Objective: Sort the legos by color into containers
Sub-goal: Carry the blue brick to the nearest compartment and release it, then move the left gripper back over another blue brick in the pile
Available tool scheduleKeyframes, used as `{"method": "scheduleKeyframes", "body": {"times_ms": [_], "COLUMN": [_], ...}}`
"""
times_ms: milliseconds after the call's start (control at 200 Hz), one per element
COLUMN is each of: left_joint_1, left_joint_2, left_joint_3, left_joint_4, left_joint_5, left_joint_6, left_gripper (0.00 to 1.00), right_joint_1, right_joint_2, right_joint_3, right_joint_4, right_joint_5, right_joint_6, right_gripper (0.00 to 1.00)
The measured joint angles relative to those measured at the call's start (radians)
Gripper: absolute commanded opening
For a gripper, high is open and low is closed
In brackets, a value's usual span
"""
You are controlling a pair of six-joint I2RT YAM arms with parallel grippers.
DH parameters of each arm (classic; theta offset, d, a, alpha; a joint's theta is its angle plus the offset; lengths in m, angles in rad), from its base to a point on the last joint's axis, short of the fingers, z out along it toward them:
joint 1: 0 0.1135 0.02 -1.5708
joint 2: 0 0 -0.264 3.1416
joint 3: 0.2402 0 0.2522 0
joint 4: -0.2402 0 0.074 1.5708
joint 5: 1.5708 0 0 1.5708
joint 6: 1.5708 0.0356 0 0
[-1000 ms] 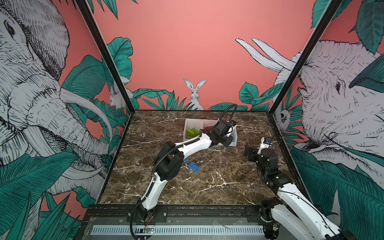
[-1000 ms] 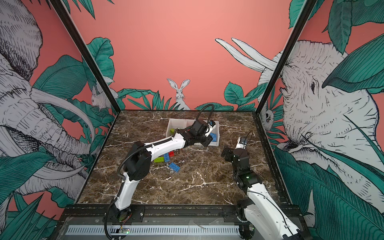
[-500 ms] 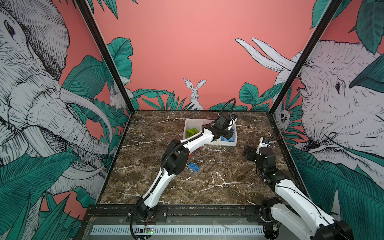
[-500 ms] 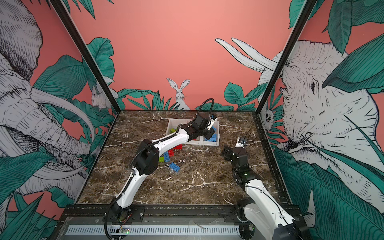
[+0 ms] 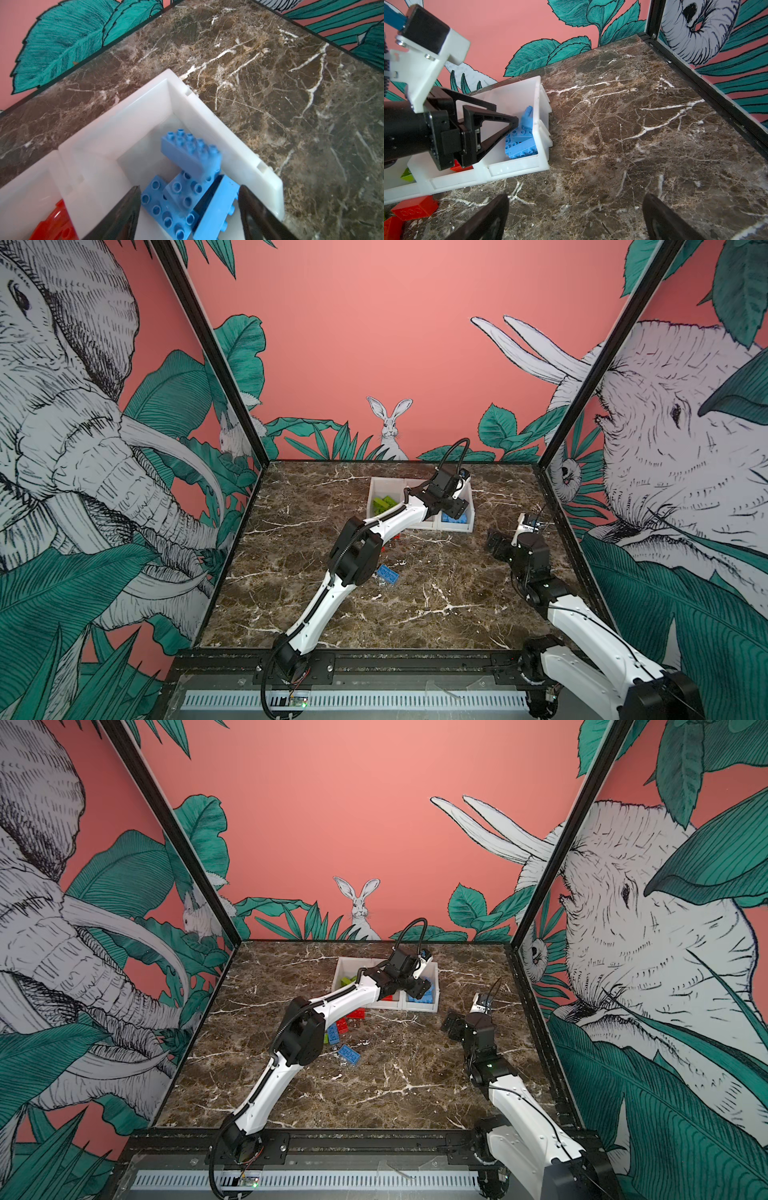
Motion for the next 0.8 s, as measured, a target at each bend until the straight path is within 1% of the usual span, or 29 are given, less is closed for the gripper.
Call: {"method": "scheduleKeyframes", "body": {"times_ms": [90, 175, 355, 440, 520, 640, 735, 800], "left_joint_1": [-0.002, -0.005, -0.010, -0.018, -0.030, -0.050, -0.065, -0.068], "left_joint_2": [-0.069, -0.198, -0.564, -0.750, -0.890, -1.033, -1.115, -1.156], "left_joint_3": [-0.088, -0.235, -0.556, -0.715, -0.859, -1.069, -1.236, -1.320], "left_joint_4": [-0.017, -0.036, -0.048, -0.044, -0.042, -0.054, -0.052, -0.053], "left_joint_5": [-0.017, -0.040, -0.108, -0.133, -0.156, -0.198, -0.229, -0.241], "left_joint_6": [-0.012, -0.035, -0.113, -0.182, -0.251, -0.366, -0.447, -0.491], "left_gripper": [0.76, 0.76, 0.76, 0.76, 0.76, 0.75, 0.75, 0.75], "right_joint_1": [0.000, -0.001, -0.004, -0.004, -0.004, -0.004, -0.004, -0.004], "right_joint_2": [0.001, 0.001, 0.000, 0.001, 0.002, 0.008, 0.008, 0.010], "right_joint_3": [0.000, 0.000, 0.000, 0.000, 0.000, 0.000, 0.000, -0.001], "right_joint_4": [0.000, 0.000, 0.000, 0.001, 0.001, 0.002, 0.006, 0.019], "right_joint_5": [-0.008, -0.011, -0.015, -0.018, -0.022, -0.027, -0.029, -0.031], "right_joint_6": [0.000, 0.000, 0.000, 0.001, 0.003, 0.003, 0.003, 0.006], "right_gripper": [0.98, 0.98, 0.98, 0.98, 0.98, 0.98, 0.98, 0.98]}}
